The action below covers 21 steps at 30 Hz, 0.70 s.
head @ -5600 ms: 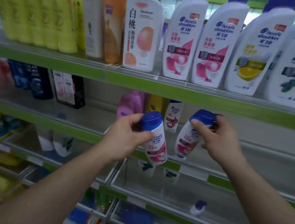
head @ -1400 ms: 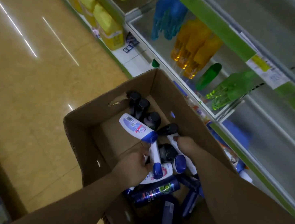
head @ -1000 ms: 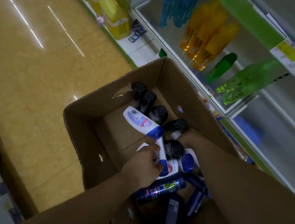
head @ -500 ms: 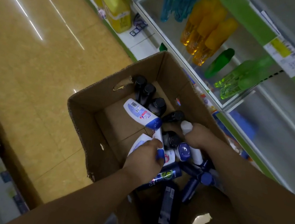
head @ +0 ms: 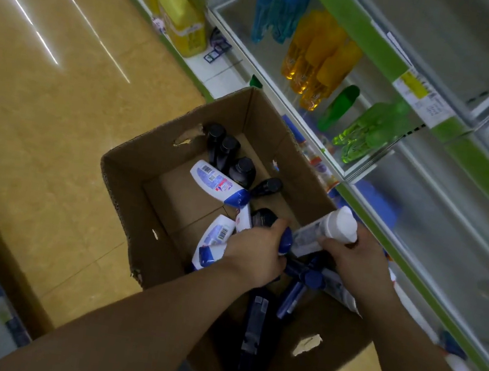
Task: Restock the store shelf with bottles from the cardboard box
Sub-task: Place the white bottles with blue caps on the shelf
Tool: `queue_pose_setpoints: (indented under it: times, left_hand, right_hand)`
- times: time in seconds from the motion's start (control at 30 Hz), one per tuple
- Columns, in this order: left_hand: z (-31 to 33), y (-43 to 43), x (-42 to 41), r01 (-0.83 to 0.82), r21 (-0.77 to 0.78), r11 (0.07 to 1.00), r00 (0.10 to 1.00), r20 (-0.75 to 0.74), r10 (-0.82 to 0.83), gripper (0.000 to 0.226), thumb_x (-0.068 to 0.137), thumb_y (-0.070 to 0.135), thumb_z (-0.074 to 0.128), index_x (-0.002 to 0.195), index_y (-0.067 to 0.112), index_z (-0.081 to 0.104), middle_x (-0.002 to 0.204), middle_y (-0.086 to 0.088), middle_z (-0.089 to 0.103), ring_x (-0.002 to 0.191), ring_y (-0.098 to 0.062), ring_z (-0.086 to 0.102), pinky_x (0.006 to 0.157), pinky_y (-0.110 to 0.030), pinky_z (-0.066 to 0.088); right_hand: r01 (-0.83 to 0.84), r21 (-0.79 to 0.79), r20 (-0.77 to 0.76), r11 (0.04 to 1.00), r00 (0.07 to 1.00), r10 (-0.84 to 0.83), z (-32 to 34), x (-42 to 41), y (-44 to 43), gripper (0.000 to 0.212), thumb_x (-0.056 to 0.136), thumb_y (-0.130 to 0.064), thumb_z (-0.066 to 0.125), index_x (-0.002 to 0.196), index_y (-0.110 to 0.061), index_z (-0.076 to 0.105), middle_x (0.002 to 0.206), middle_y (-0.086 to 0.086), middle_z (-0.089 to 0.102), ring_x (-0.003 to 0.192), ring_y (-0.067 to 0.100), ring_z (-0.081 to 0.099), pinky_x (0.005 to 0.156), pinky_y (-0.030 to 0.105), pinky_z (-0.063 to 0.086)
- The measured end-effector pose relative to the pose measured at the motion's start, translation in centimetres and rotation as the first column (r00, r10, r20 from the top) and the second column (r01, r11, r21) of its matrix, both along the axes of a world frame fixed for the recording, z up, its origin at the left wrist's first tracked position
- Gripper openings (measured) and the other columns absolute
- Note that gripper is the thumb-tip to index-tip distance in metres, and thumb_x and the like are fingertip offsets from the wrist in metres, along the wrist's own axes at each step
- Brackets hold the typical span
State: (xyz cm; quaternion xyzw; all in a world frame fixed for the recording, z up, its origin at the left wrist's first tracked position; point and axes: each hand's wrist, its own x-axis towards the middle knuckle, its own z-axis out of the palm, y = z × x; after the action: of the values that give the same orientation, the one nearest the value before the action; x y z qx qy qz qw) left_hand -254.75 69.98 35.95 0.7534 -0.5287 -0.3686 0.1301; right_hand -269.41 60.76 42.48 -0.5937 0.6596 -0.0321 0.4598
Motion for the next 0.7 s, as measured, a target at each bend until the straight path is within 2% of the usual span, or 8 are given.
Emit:
queue_pose_setpoints:
  times: [0.03, 0.13, 0.3, 0.4, 0.47, 0.57, 0.63, 0.7]
  left_hand:
    - [0.1, -0.3, -0.2, 0.010, 0.016, 1.000, 0.999, 0.033, -0.011, 0.062, 0.084, 0.033, 0.062, 0.140, 0.029, 0.035, 0.104, -0.011, 0.068, 0.088, -0.038, 0.065, 0.064, -0.038, 0.051]
    - [0.2, -1.1, -0.7, 0.014, 0.056, 0.998, 0.996, 0.087, -0.019, 0.057, 0.087, 0.032, 0.061, 0.138, 0.025, 0.036, 0.104, -0.014, 0.067, 0.088, -0.038, 0.065, 0.062, -0.036, 0.044]
    - [0.2, -1.3, -1.1, -0.032, 0.118, 0.992, 0.997, 0.068, 0.024, 0.046, 0.089, 0.037, 0.060, 0.127, 0.018, 0.041, 0.103, -0.014, 0.066, 0.091, -0.037, 0.064, 0.072, -0.042, 0.055]
    - [0.8, -1.1, -1.0, -0.040, 0.112, 0.993, 0.999, 0.030, 0.037, 0.042, 0.089, 0.034, 0.060, 0.125, 0.019, 0.043, 0.103, -0.013, 0.065, 0.093, -0.036, 0.063, 0.075, -0.045, 0.056]
    - [1.8, -0.7, -0.5, -0.064, 0.076, 0.995, 0.998, -0.002, 0.065, 0.043, 0.085, 0.037, 0.062, 0.124, 0.024, 0.047, 0.103, -0.010, 0.066, 0.095, -0.033, 0.063, 0.077, -0.044, 0.056]
    - [4.4, -0.1, 0.6, -0.128, 0.015, 0.992, 0.982, -0.136, 0.129, 0.051, 0.076, 0.043, 0.069, 0.123, 0.030, 0.053, 0.105, 0.002, 0.068, 0.095, -0.021, 0.064, 0.083, -0.039, 0.055]
    - [6.8, 0.0, 1.5, -0.175, 0.010, 0.984, 0.958, -0.231, 0.173, 0.057, 0.075, 0.036, 0.079, 0.127, 0.031, 0.055, 0.107, 0.009, 0.066, 0.095, -0.012, 0.064, 0.085, -0.031, 0.055]
    - [9.8, -0.1, 2.4, -0.197, -0.006, 0.980, 0.938, -0.294, 0.186, 0.055, 0.075, 0.029, 0.084, 0.124, 0.034, 0.059, 0.106, 0.011, 0.067, 0.087, -0.003, 0.064, 0.076, -0.016, 0.052]
  right_hand:
    - [0.012, -0.016, -0.005, 1.000, 1.000, -0.012, 0.4, -0.3, 0.3, 0.054, 0.089, -0.021, 0.073, 0.139, -0.014, 0.053, 0.131, 0.007, 0.062, 0.117, 0.029, 0.060, 0.097, 0.043, 0.050]
    - [0.025, -0.094, -0.005, 0.995, 1.000, -0.025, 1.4, -1.3, 1.1, 0.052, 0.089, -0.030, 0.072, 0.136, -0.015, 0.055, 0.125, 0.003, 0.064, 0.110, 0.023, 0.061, 0.085, 0.031, 0.045]
    - [0.072, -0.141, 0.034, 0.987, 0.997, -0.068, 2.4, -2.4, 1.9, 0.057, 0.084, -0.037, 0.077, 0.133, -0.020, 0.051, 0.116, -0.005, 0.061, 0.102, 0.016, 0.060, 0.074, 0.023, 0.043]
    - [0.128, -0.159, 0.091, 0.979, 0.989, -0.114, 3.3, -2.7, 2.0, 0.052, 0.081, -0.038, 0.079, 0.123, -0.024, 0.050, 0.109, -0.007, 0.063, 0.092, 0.011, 0.063, 0.064, 0.015, 0.042]
    - [0.166, -0.180, 0.130, 0.970, 0.981, -0.143, 4.1, -3.0, 1.9, 0.048, 0.077, -0.040, 0.081, 0.112, -0.028, 0.051, 0.100, -0.012, 0.065, 0.085, 0.000, 0.063, 0.060, 0.015, 0.043]
    - [0.208, -0.213, 0.214, 0.955, 0.963, -0.162, 5.5, -3.2, 1.8, 0.041, 0.072, -0.036, 0.085, 0.097, -0.035, 0.052, 0.093, -0.018, 0.066, 0.079, -0.009, 0.062, 0.058, 0.007, 0.043]
    - [0.207, -0.235, 0.248, 0.950, 0.958, -0.147, 6.5, -3.0, 1.9, 0.043, 0.070, -0.037, 0.085, 0.098, -0.039, 0.053, 0.096, -0.019, 0.067, 0.084, -0.005, 0.064, 0.065, 0.012, 0.047]
    - [0.204, -0.253, 0.279, 0.946, 0.951, -0.131, 8.0, -2.8, 2.1, 0.045, 0.071, -0.040, 0.084, 0.106, -0.038, 0.056, 0.100, -0.017, 0.068, 0.090, 0.002, 0.065, 0.070, 0.022, 0.051]
